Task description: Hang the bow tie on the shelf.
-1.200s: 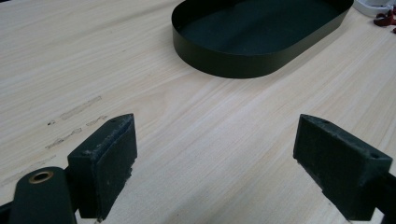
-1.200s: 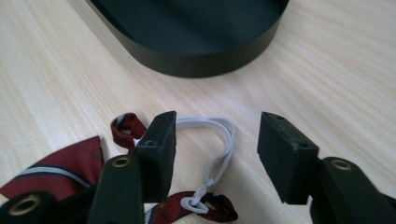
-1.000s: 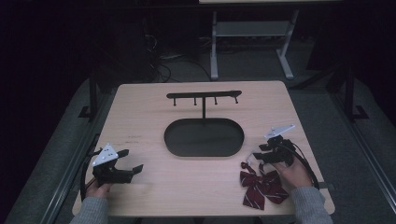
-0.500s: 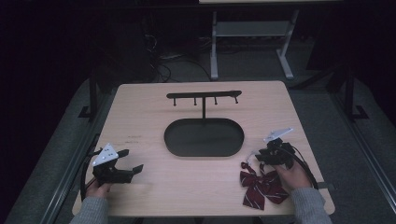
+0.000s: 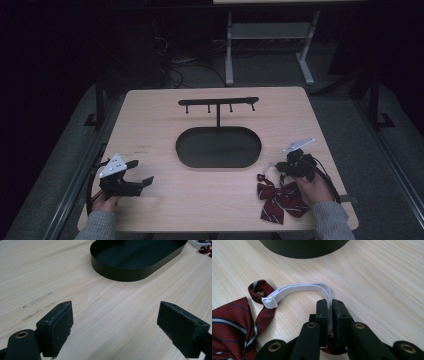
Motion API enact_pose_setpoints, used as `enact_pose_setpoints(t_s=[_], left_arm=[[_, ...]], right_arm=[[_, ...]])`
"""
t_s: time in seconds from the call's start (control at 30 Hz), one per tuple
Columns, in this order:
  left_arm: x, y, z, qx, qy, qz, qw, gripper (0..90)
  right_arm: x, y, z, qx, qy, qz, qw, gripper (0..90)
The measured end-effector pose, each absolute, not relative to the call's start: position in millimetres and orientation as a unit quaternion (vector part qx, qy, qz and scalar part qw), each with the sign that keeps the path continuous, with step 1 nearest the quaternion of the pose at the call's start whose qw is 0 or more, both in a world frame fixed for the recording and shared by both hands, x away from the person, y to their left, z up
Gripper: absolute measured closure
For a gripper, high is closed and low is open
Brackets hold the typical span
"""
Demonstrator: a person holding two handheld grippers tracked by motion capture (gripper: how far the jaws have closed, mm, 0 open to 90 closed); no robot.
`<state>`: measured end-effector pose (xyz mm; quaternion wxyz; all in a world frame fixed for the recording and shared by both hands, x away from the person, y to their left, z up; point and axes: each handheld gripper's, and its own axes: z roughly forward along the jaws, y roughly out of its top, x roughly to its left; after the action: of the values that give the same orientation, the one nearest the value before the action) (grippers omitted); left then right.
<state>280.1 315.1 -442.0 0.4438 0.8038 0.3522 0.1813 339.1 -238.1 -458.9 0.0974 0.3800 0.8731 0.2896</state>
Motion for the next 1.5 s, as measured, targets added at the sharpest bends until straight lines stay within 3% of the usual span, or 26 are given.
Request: enact_pose_setpoints(t_s=[1.5], left_arm=[[281,314,-443,0.808,0.347,0.182,0.439,13.0]], right_arm=[[309,-223,-412,0.32,0.868,0.354,0.138,87.7]])
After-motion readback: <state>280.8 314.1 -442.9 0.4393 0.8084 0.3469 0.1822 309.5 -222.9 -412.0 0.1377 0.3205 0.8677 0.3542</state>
